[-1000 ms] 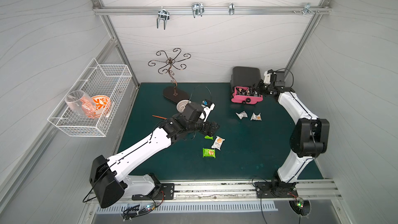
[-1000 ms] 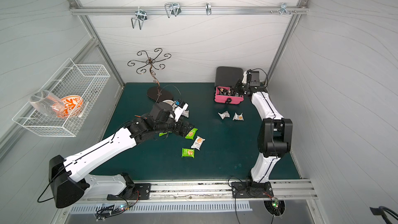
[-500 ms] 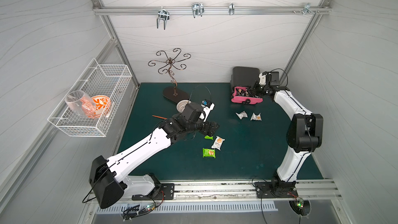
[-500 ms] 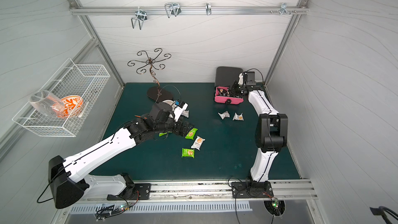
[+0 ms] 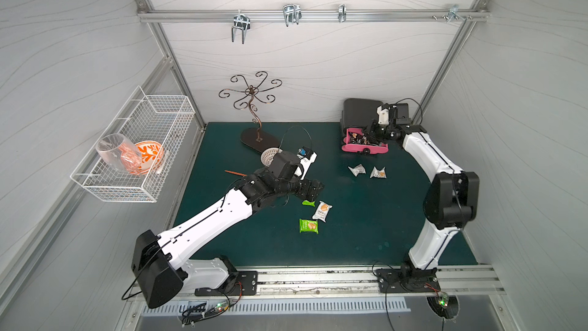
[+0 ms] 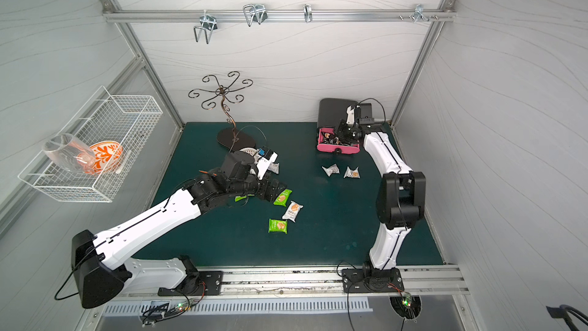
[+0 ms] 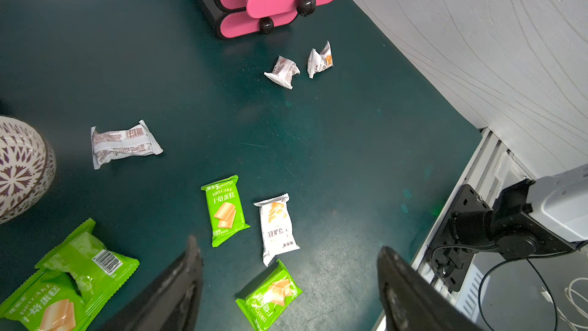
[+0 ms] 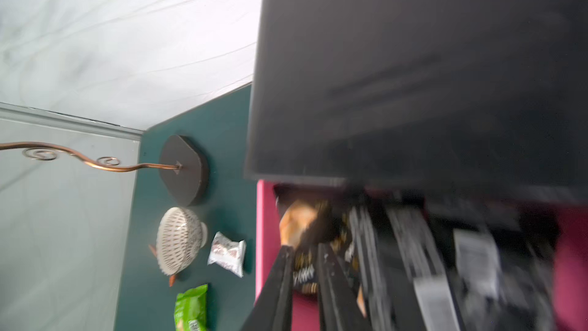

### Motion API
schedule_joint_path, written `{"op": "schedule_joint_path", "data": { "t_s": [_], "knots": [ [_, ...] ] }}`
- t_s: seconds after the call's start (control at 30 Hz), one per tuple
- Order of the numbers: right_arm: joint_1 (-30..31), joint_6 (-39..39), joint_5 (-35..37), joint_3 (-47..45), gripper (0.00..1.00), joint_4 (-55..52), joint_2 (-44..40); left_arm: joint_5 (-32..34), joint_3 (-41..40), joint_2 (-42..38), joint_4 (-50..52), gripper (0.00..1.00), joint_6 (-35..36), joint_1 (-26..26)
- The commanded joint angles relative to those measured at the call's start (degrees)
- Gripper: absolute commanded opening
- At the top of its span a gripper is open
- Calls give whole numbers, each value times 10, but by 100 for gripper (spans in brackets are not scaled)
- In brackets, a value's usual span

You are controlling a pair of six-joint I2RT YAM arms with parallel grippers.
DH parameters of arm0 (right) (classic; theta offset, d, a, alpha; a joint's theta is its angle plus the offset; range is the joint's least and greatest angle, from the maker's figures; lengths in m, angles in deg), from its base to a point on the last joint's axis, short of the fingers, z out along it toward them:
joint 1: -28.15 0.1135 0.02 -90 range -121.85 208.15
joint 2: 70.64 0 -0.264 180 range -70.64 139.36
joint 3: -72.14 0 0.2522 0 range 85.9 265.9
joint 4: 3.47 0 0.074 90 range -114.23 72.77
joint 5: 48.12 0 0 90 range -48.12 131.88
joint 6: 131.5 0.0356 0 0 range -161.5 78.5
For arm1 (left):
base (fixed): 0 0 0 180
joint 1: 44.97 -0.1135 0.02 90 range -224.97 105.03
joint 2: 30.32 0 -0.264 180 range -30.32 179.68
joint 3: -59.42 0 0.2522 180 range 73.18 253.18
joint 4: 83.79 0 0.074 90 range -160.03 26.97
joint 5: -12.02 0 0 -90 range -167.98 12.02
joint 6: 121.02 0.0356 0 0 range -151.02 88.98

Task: Place the cookies into the drawer by color
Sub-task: Close the drawer in the storage box.

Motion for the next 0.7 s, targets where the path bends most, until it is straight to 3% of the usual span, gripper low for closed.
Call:
{"op": "schedule_joint_path", "data": {
  "t_s": [0.0, 0.2, 0.3, 0.43, 0.67],
  "knots": [
    [-3, 19, 27, -106, 21, 12, -135, -2, 4, 0, -29, 87, 4, -6],
    [-4, 103, 1, -335, 21, 92, -277, -21, 12, 13, -29, 87, 1, -8],
    [-6, 131, -36, -395, 37, 152, -291, -27, 14, 16, -27, 87, -2, -7],
    [-14, 147, -43, -414, 48, 243, -242, -33, 13, 17, -28, 87, -1, -8],
    [-19, 134, -47, -346, 48, 292, -135, -25, 13, 14, -17, 87, 6, -8]
  ]
}}
